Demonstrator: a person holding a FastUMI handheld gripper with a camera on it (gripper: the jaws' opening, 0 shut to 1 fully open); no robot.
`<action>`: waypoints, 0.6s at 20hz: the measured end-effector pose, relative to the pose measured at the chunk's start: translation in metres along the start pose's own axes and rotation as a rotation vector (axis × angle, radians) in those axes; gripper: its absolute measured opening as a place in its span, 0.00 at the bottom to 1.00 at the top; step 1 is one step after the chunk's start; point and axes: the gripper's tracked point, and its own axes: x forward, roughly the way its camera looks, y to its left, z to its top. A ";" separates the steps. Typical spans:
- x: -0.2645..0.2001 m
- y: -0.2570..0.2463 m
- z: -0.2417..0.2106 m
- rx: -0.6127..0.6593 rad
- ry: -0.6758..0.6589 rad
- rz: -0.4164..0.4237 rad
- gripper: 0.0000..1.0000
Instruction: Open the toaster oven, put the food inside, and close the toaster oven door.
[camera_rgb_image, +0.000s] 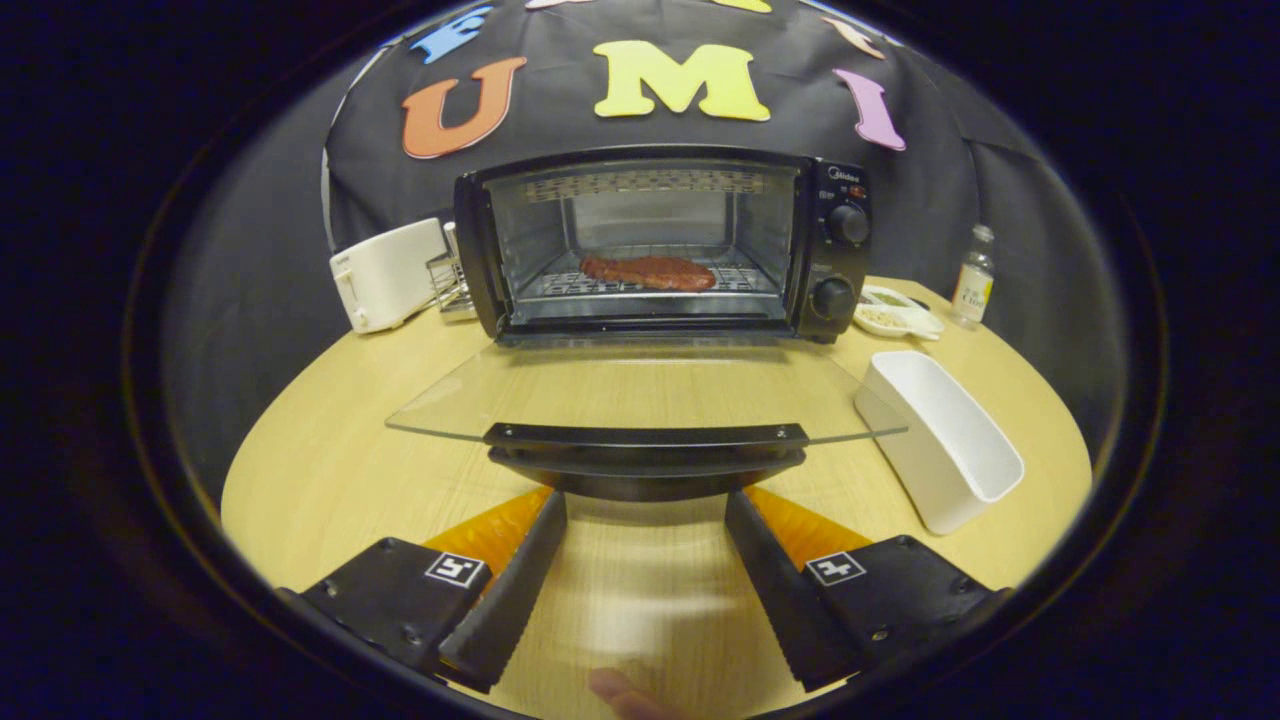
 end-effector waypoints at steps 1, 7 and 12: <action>-0.001 -0.001 0.002 -0.003 -0.004 -0.003 1.00; -0.001 -0.003 0.025 -0.007 -0.033 -0.033 1.00; 0.005 -0.011 0.051 0.010 -0.057 -0.045 1.00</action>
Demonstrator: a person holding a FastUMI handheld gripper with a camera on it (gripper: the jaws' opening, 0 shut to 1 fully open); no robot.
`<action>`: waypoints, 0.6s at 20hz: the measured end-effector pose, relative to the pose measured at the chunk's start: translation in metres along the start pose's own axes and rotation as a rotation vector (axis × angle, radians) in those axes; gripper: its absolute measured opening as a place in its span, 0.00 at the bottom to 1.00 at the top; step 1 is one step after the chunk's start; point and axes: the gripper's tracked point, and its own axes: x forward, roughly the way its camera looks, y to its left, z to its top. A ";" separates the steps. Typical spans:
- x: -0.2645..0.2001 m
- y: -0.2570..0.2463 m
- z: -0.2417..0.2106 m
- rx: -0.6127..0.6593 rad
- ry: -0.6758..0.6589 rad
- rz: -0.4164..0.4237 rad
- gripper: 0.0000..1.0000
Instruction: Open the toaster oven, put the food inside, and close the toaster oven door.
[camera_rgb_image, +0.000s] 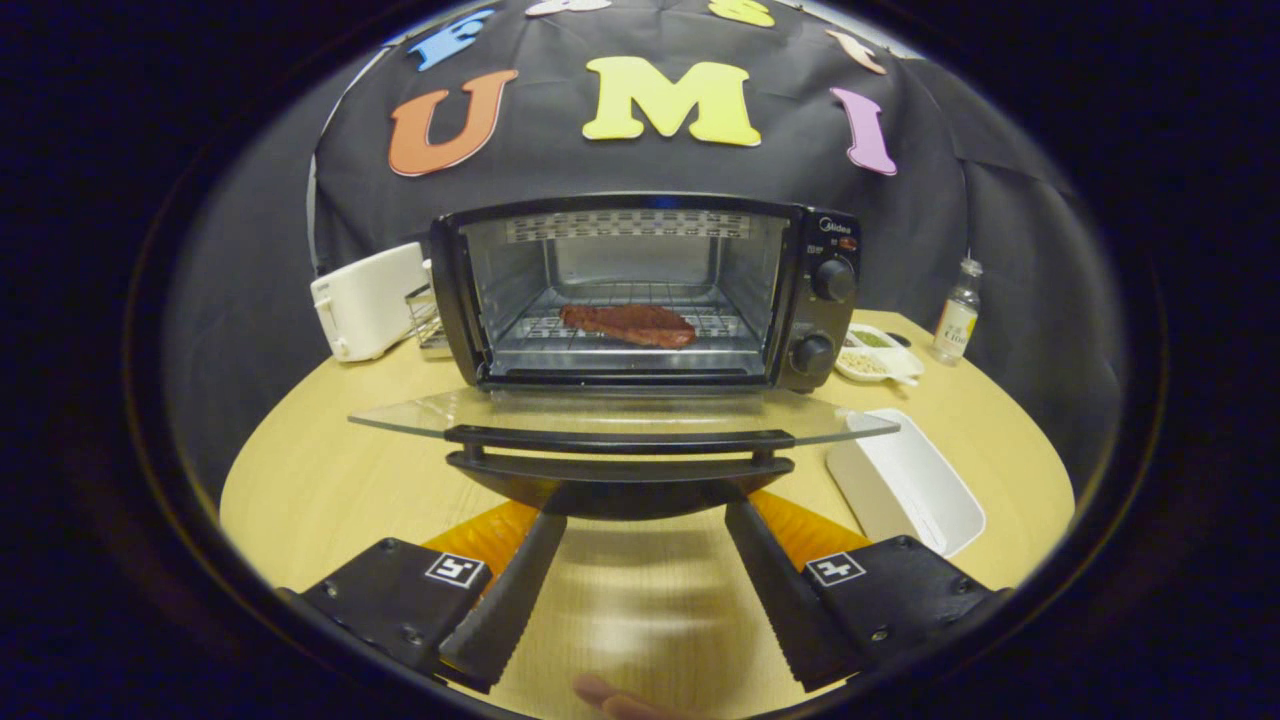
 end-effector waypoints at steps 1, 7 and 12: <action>0.002 0.001 0.007 0.006 -0.009 0.007 1.00; 0.005 0.001 0.048 -0.048 -0.065 -0.009 1.00; 0.003 -0.008 0.102 -0.036 -0.145 -0.025 1.00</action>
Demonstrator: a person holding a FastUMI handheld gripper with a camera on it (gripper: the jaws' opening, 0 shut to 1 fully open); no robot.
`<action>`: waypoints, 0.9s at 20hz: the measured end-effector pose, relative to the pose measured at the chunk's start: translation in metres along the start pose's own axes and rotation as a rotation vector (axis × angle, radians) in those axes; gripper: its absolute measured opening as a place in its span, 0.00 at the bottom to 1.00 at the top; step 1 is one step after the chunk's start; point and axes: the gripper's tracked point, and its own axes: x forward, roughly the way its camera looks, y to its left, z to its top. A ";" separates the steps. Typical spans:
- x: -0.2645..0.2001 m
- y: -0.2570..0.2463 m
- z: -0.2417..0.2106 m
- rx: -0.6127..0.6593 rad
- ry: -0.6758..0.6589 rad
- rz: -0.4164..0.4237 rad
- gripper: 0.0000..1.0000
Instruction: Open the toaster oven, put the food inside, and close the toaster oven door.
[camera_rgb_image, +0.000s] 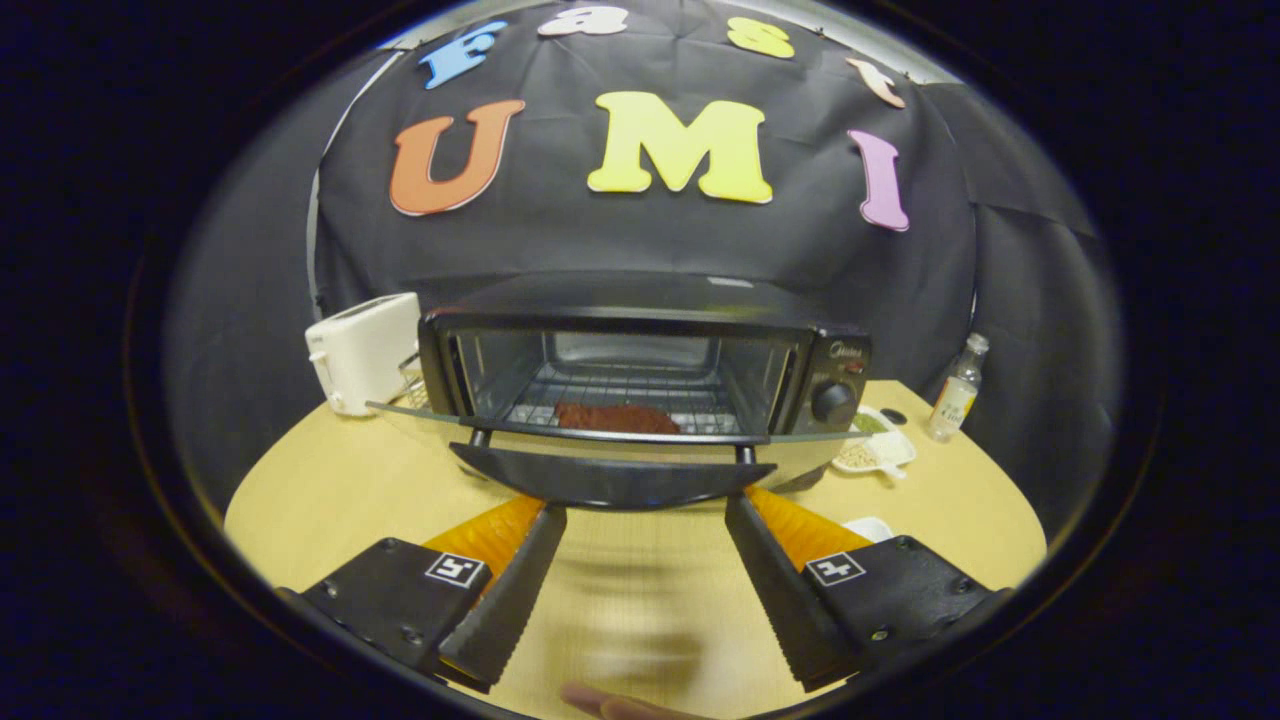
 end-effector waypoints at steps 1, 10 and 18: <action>-0.001 -0.006 0.011 0.017 -0.014 -0.016 1.00; -0.144 -0.052 0.117 0.114 -0.224 0.042 1.00; -0.288 -0.072 0.166 0.045 -0.375 0.041 1.00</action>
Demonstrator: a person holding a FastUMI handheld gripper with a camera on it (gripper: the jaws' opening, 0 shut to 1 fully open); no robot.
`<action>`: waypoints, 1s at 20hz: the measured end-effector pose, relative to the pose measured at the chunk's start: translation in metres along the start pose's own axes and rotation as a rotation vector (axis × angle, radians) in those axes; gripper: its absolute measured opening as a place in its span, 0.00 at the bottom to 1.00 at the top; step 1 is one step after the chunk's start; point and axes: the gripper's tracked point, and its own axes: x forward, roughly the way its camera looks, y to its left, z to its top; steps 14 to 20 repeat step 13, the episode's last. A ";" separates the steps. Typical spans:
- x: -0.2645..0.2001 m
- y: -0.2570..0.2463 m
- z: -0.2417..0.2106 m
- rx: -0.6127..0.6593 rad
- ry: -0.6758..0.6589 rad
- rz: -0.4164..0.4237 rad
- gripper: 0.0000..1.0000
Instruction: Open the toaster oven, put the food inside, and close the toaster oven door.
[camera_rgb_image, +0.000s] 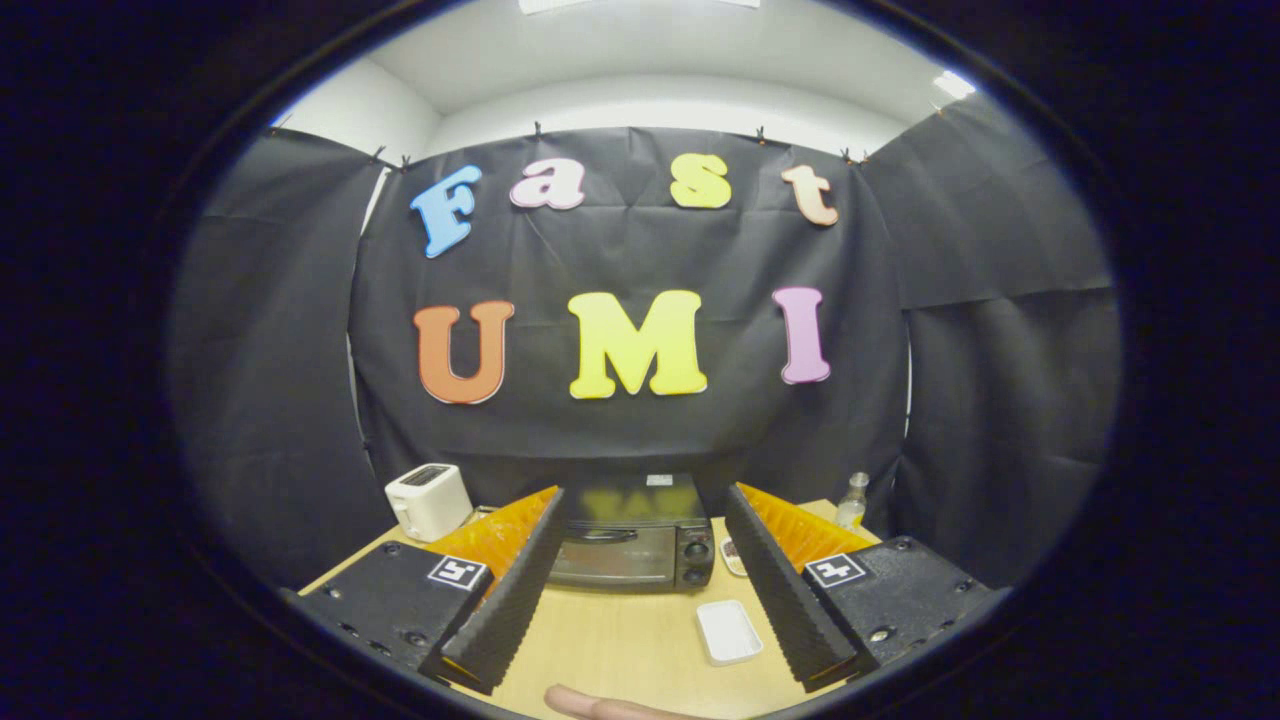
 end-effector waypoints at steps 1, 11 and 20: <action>-0.012 -0.001 0.008 -0.017 -0.030 0.001 1.00; -0.141 0.005 0.012 -0.019 -0.146 0.059 1.00; -0.148 0.000 0.015 -0.016 -0.156 0.055 1.00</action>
